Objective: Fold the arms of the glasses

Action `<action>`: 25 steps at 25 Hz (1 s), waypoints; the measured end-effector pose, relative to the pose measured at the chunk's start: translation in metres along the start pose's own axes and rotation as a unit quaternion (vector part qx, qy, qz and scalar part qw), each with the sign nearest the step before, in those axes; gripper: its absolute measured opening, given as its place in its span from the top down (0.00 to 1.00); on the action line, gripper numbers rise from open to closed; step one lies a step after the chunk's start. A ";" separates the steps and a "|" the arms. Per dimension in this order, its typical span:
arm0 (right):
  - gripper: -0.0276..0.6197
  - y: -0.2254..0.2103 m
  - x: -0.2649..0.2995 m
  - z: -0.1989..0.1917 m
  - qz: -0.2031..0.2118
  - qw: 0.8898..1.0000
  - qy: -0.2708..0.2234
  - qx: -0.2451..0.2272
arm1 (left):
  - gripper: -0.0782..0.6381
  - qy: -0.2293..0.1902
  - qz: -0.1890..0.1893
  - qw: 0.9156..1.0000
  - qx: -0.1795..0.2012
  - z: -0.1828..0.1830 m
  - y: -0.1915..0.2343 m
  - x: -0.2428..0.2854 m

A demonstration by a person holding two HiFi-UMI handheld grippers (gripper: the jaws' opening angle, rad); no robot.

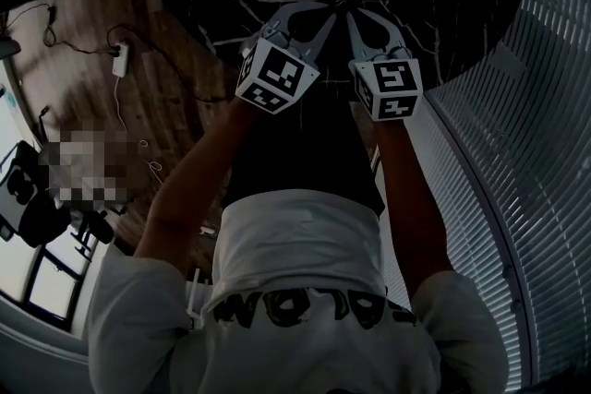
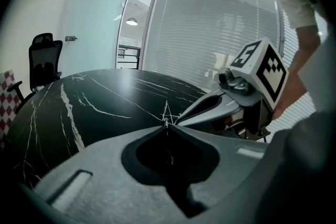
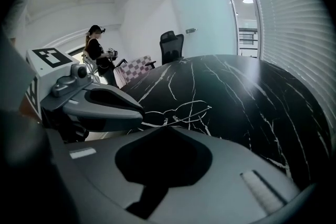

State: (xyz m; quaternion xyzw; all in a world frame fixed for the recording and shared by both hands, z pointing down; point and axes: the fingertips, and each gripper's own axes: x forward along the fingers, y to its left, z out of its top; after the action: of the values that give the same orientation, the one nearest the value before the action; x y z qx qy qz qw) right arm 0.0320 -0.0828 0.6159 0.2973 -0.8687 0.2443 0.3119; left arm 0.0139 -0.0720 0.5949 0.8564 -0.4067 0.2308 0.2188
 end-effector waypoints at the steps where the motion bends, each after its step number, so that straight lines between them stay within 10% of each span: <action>1: 0.95 -0.001 -0.003 0.000 -0.003 1.000 -0.001 -0.001 | 0.88 0.000 0.002 1.000 -0.001 0.000 0.001 -0.001; 10: 0.88 0.027 -0.042 -0.025 0.018 0.996 0.021 -0.089 | 0.88 0.001 0.010 1.000 0.000 0.000 0.008 -0.001; 17: 0.84 0.035 -0.037 -0.060 -0.003 0.971 0.069 -0.229 | 0.88 0.007 0.009 1.000 0.002 -0.001 0.007 0.000; 25: 0.86 0.003 -0.036 -0.047 -0.045 0.969 0.065 -0.234 | 0.88 0.014 0.002 1.000 0.003 -0.006 0.002 -0.002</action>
State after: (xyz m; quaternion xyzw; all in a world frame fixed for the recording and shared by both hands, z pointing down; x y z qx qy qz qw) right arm 0.0714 -0.0395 0.6227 0.2385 -0.8655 0.0387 0.4389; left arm 0.0096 -0.0685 0.5989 0.8532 -0.4045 0.2443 0.2210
